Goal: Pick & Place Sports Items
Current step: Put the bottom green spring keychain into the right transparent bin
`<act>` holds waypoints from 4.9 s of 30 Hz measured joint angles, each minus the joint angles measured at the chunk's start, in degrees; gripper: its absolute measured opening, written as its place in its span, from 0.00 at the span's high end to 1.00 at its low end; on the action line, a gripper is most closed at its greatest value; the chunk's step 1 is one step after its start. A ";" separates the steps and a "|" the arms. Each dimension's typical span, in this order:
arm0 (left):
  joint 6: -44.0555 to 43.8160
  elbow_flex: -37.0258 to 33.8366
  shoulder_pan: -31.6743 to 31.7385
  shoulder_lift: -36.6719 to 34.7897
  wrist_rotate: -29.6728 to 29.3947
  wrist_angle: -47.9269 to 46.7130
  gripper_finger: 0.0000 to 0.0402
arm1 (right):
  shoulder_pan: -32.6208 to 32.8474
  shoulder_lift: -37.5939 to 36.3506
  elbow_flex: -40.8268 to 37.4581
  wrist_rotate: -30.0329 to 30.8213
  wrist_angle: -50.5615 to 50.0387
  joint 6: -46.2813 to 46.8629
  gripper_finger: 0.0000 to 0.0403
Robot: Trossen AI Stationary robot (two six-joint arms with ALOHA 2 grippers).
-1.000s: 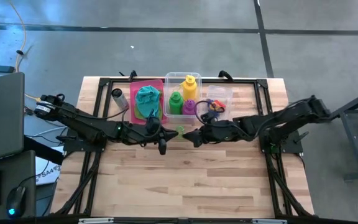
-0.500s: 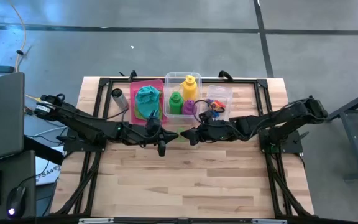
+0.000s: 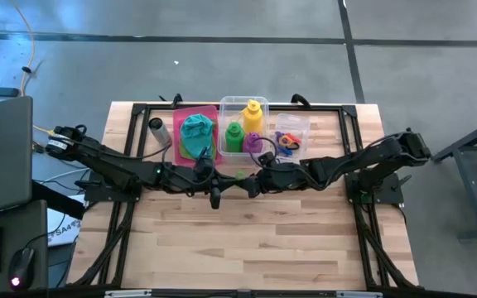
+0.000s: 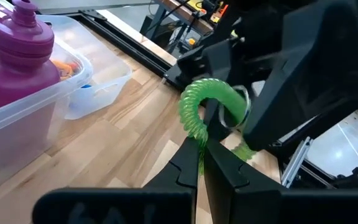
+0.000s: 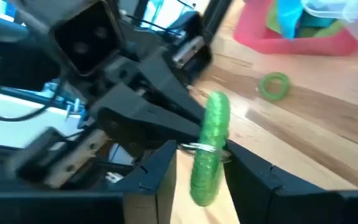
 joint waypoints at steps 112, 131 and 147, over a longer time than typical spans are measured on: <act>12.20 0.00 17.33 -11.28 8.54 -23.31 0.54 | -28.76 -22.65 -0.01 -1.84 -53.54 -44.85 0.95; 13.35 0.00 18.66 -14.34 8.19 -24.30 0.54 | -45.30 -11.16 -0.01 -20.27 -48.26 -69.09 0.95; 10.34 0.00 17.64 -14.32 8.21 -24.34 0.54 | -55.31 -1.33 -0.01 -25.32 -45.47 -75.69 0.95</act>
